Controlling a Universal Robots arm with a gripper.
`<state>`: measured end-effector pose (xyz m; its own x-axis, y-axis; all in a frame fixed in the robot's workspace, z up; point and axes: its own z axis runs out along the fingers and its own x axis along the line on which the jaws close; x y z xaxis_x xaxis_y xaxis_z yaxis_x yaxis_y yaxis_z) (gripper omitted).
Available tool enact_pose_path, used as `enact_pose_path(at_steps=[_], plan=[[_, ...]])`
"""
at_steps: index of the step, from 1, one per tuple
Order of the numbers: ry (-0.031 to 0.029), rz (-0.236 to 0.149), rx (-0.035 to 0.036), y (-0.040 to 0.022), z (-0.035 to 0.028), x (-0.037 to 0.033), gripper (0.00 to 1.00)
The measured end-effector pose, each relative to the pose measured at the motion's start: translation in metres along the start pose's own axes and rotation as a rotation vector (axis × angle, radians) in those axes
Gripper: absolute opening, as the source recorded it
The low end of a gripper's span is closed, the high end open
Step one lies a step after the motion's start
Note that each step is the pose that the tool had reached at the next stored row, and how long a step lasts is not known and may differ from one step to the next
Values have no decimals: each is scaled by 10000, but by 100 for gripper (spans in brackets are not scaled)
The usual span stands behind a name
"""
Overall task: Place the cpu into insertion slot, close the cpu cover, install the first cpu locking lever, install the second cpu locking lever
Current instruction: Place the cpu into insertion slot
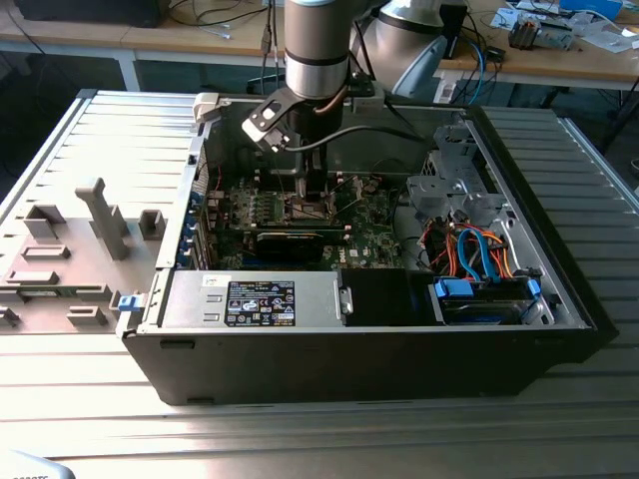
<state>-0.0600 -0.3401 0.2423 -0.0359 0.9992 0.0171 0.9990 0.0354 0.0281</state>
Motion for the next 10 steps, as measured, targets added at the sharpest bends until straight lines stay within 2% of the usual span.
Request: enact_pose_path(at_steps=[4,10], plan=[[2,0,-1,-6,16,51,54],[1,0,0,-8,77,52,54]])
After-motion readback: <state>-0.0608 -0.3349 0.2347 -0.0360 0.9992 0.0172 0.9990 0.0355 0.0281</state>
